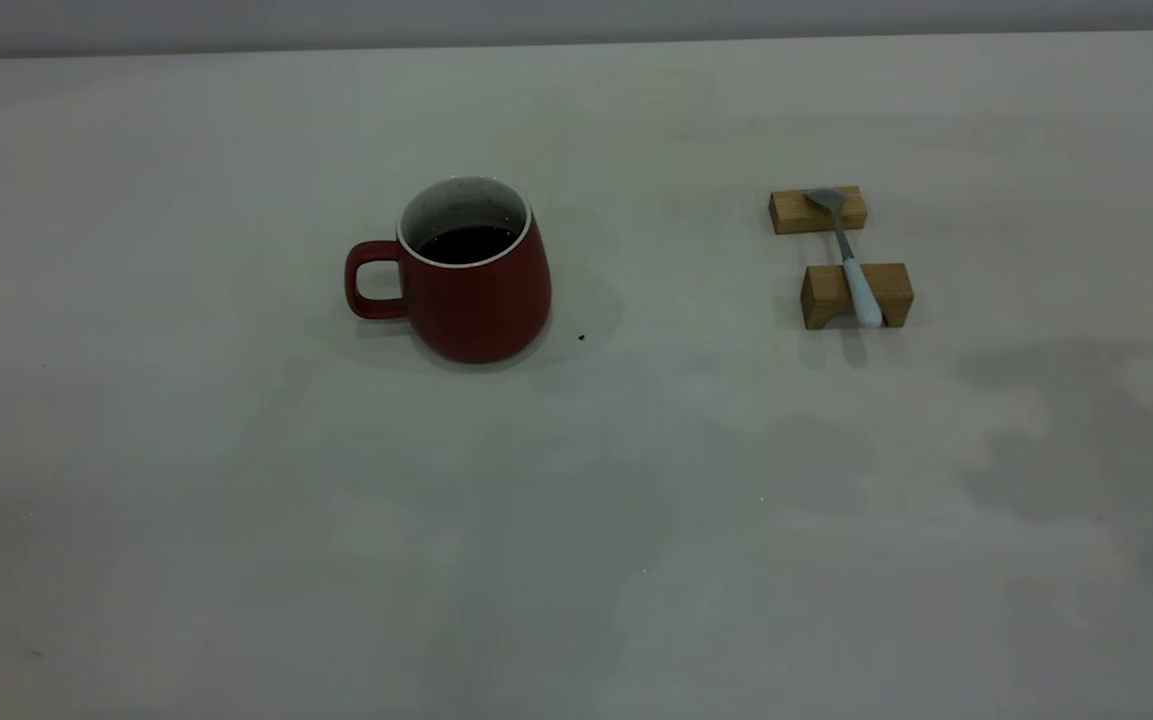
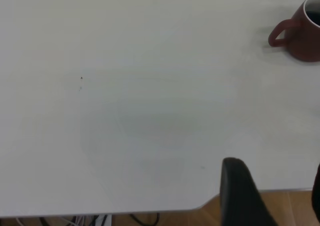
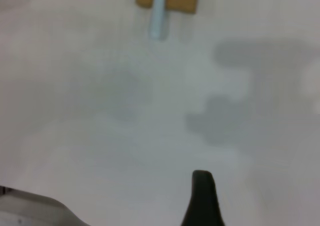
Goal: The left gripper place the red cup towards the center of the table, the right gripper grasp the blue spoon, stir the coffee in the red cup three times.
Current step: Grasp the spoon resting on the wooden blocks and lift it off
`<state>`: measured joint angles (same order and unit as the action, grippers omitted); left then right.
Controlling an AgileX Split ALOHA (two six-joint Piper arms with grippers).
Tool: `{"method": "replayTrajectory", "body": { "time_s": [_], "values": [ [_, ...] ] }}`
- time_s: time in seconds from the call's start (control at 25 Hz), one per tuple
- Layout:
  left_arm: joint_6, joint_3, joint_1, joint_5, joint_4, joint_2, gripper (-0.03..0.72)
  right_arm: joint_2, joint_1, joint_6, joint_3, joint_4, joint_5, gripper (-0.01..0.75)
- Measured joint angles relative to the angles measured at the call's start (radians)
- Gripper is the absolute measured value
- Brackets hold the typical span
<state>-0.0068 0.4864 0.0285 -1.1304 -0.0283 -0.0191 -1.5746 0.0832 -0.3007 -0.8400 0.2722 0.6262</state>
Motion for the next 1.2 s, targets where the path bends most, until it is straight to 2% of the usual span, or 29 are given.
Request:
{"method": "replayTrajectory", "body": {
  "time_s": [0.24,0.52,1.2],
  "values": [
    [0.000,0.000,0.000,0.000,0.000,0.000,0.424,-0.274,0.103,0.000,-0.111,0.000,-0.026,0.641],
    [0.000,0.000,0.000,0.000,0.000,0.000,0.424,-0.498,0.161,0.000,-0.248,-0.013,-0.035,0.632],
    [0.000,0.000,0.000,0.000,0.000,0.000,0.424,-0.717,0.186,0.000,-0.468,-0.041,-0.032,0.623]
  ]
}}
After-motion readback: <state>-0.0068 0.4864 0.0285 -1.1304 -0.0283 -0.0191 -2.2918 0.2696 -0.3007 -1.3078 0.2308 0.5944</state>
